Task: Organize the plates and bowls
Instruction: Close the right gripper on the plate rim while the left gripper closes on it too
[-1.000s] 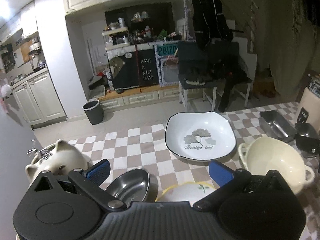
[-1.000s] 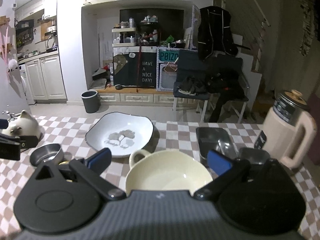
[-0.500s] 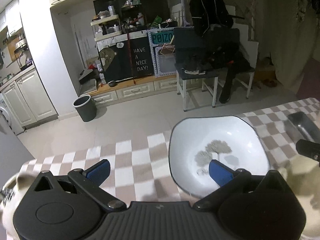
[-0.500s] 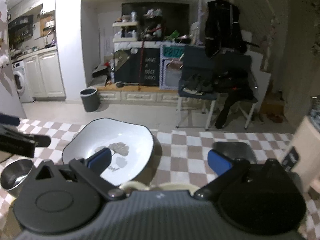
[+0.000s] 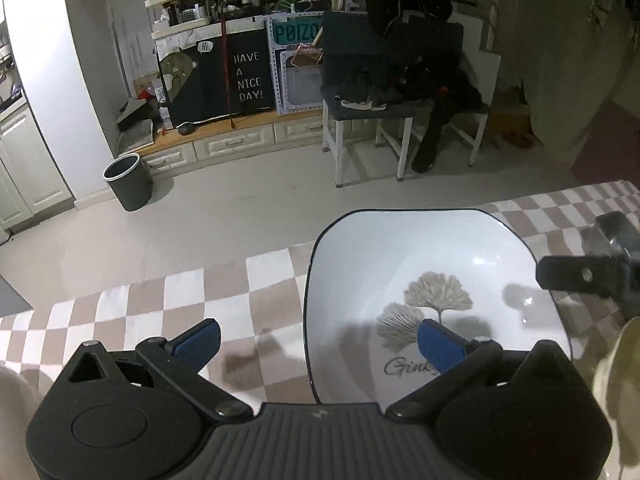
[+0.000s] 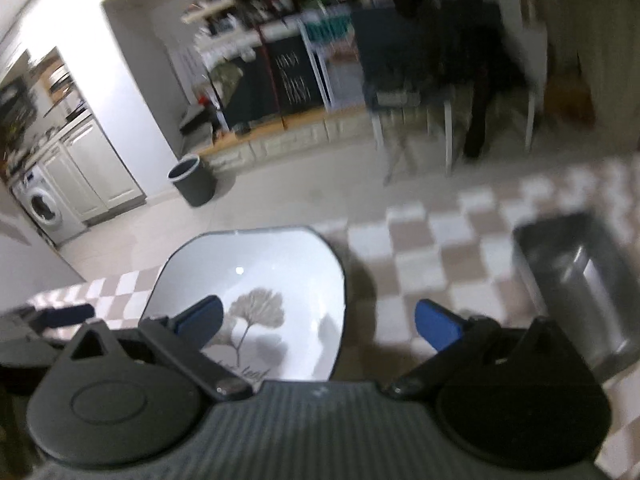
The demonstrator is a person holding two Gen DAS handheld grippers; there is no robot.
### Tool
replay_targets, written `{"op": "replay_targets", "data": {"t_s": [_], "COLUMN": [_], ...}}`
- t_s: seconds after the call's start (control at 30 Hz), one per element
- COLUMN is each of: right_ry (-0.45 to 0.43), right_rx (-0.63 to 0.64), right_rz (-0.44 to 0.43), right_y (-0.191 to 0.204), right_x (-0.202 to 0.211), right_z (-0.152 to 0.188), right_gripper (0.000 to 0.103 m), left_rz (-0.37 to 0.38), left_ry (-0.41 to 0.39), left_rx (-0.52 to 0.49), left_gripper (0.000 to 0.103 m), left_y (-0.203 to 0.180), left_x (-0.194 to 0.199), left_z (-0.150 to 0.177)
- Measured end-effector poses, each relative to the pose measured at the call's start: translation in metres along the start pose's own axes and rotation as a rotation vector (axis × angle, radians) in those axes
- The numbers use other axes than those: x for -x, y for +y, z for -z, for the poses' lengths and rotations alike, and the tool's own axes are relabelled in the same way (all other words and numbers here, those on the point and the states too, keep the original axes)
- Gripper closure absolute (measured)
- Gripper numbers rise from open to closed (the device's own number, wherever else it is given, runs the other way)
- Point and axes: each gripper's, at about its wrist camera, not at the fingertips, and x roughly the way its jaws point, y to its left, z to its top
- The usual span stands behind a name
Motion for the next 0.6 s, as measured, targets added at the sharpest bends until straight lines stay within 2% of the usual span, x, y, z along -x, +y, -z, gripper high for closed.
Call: {"op": "replay_targets", "data": {"t_s": [0.03, 0.07, 0.1, 0.13, 0.17, 0.2, 0.27, 0.33, 0.37, 0.43, 0.53, 0.6], "right_ry": [0.025, 0.053, 0.093, 0.132, 0.16, 0.184, 0.198, 0.192, 0.182, 0.163, 0.125, 0.096], "right_rx": [-0.039, -0.058, -0.071, -0.084, -0.089, -0.088, -0.072, -0.028, -0.001, 0.027, 0.027, 0.053], "right_rz": [0.0, 0.012, 0.041, 0.065, 0.065, 0.052, 0.025, 0.043, 0.051, 0.06, 0.068, 0.078], "right_y": [-0.003, -0.004, -0.005, -0.006, -0.004, -0.004, -0.001, 0.007, 0.012, 0.017, 0.023, 0.027], "right_x": [-0.004, -0.009, -0.015, -0.02, -0.027, -0.03, -0.033, -0.034, -0.035, -0.039, -0.05, -0.058], "right_z": [-0.003, -0.003, -0.006, -0.007, -0.008, -0.009, -0.009, -0.009, -0.01, -0.013, -0.019, -0.025], "right_gripper": [0.009, 0.032, 0.048, 0.073, 0.079, 0.081, 0.094, 0.093, 0.093, 0.093, 0.092, 0.091], "left_rz": [-0.004, -0.008, -0.02, -0.043, -0.06, -0.074, -0.077, -0.108, -0.147, -0.164, -0.11, -0.034], "left_ry": [0.005, 0.008, -0.002, -0.024, -0.041, -0.051, -0.031, -0.003, -0.01, -0.021, 0.005, 0.039], "left_rx": [-0.015, -0.03, -0.049, -0.071, -0.086, -0.097, -0.086, -0.047, -0.025, 0.009, 0.059, 0.073], "left_gripper": [0.0, 0.0, 0.0, 0.0, 0.0, 0.0, 0.0, 0.0, 0.0, 0.0, 0.0, 0.0], "left_y": [-0.001, -0.002, -0.003, -0.005, -0.006, -0.007, -0.005, 0.001, 0.003, 0.01, 0.022, 0.027], "left_x": [-0.002, -0.002, -0.002, 0.0, 0.002, 0.003, 0.001, -0.002, -0.002, -0.002, -0.003, -0.006], "left_z": [-0.001, -0.003, -0.004, -0.004, -0.003, -0.003, -0.004, -0.005, -0.006, -0.005, -0.006, -0.007]}}
